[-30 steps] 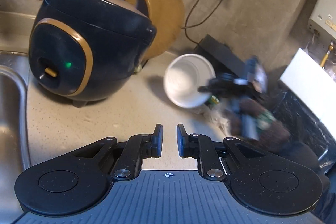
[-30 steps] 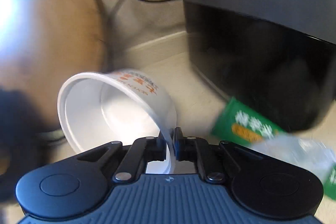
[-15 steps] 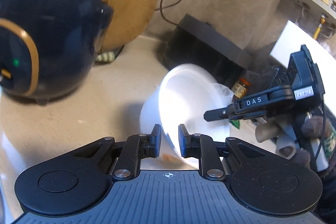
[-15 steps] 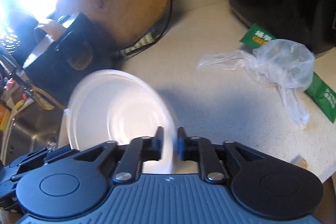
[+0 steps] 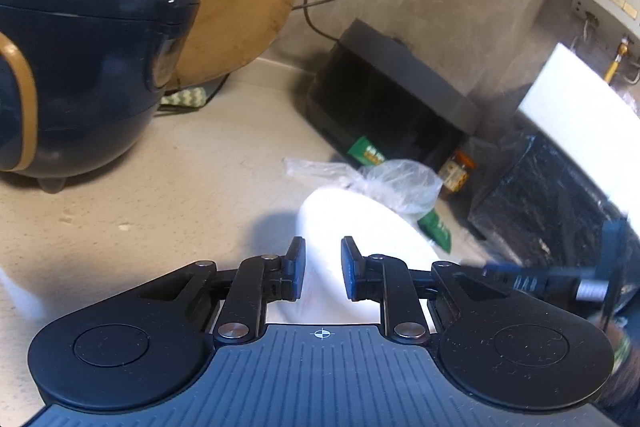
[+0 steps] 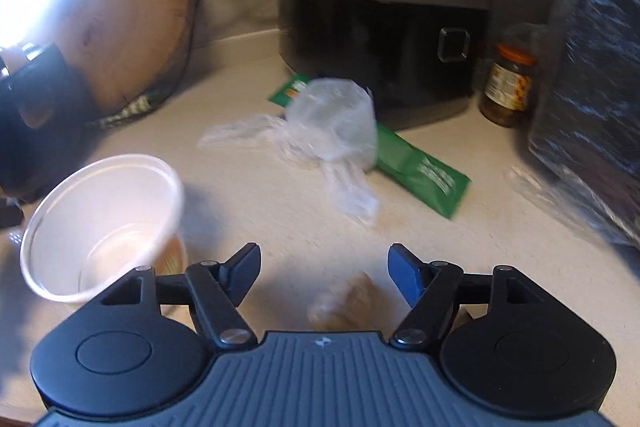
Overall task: Collect trash
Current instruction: 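Close the right tool on the ginger root while the left tool grasps the white bowl rim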
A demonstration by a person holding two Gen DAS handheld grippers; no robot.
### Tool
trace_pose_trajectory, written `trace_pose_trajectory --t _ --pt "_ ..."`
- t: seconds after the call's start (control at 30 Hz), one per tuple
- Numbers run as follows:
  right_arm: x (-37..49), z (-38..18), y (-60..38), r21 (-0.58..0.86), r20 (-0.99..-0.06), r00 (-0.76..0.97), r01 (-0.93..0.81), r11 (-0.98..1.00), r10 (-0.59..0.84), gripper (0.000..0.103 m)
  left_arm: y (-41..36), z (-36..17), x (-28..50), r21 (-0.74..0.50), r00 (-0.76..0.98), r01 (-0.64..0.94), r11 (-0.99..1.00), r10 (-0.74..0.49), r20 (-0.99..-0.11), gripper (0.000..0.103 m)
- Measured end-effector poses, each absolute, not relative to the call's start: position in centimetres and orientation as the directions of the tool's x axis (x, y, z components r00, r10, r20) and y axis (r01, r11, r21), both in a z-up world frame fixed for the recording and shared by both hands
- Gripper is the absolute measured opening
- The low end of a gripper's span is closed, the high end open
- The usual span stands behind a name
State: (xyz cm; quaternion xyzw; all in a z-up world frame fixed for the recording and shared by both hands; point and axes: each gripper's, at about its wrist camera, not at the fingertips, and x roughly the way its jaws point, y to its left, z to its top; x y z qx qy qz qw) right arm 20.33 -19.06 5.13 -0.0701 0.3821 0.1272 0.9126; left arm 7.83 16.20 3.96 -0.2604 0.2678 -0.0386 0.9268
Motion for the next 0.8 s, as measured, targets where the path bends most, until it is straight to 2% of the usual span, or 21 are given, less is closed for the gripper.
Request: trace_pose_trajectory --t 0.27,0.4,0.43,0.47,0.57,0.8 --pt "20.1 1.0 -19.8 -0.016 -0.736 0.658 -0.254 0.967 0.161 0.072 14.4 4.2 9.6 -0.427 0.846 -0.077 0.901 -0.167 -0.506 0.023" --pt "20.1 0.1 -20.0 0.018 -0.727 0.661 -0.253 0.967 0.187 0.055 13.9 3.8 10.3 -0.396 0.836 -0.098 0.913 -0.14 -0.531 0.023" --pt "19.9 0.1 -20.0 0.011 -0.719 0.669 -0.257 0.966 0.186 0.046 13.8 3.7 10.5 -0.389 0.832 -0.1 0.916 -0.138 -0.538 0.023" --pt "19.8 0.1 -19.8 -0.002 -0.715 0.674 -0.263 0.965 0.182 0.042 13.6 3.5 10.7 -0.384 0.827 -0.101 0.918 -0.137 -0.545 0.023" --pt "19.1 0.1 -19.4 -0.031 -0.708 0.681 -0.294 0.955 0.187 0.041 13.1 3.2 11.3 -0.364 0.815 -0.106 0.925 -0.129 -0.565 0.023" --pt "16.8 0.5 -19.1 0.006 -0.69 0.678 -0.345 0.938 0.254 0.041 12.2 2.2 12.8 -0.321 0.794 -0.114 0.94 -0.108 -0.598 0.023"
